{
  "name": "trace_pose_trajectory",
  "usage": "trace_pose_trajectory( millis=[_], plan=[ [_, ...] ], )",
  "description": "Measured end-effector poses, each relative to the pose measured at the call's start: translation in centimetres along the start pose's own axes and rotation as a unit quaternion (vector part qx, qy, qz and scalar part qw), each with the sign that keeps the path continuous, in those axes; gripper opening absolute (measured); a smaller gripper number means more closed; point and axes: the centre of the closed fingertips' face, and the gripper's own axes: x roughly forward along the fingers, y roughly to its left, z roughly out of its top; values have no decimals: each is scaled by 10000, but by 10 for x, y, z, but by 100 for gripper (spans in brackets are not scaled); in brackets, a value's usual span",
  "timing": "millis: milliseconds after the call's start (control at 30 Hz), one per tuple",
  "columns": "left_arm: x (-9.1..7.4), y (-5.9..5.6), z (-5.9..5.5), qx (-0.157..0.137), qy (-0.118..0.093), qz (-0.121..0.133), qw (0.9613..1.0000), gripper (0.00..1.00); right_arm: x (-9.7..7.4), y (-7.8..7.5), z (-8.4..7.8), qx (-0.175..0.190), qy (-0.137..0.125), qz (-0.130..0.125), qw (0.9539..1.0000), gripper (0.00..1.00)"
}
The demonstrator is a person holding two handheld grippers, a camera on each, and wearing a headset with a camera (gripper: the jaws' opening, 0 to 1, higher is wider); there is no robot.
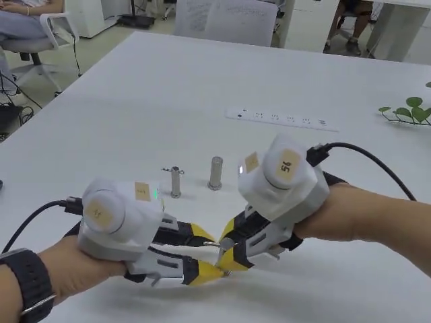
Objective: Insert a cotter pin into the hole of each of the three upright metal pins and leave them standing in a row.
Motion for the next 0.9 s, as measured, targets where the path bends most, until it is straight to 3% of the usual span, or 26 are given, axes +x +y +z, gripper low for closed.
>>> trace_pose_trajectory(
  millis=[367, 900],
  plan=[
    [-1, 1, -2, 0, 12, 17, 10000, 24, 0, -2, 1, -5, -88, -68, 9999, 15],
    [-1, 5, -2, -29, -6, 47, 10000, 23, -5, -17, -2, 141, -158, -314, 9993, 12]
  ],
)
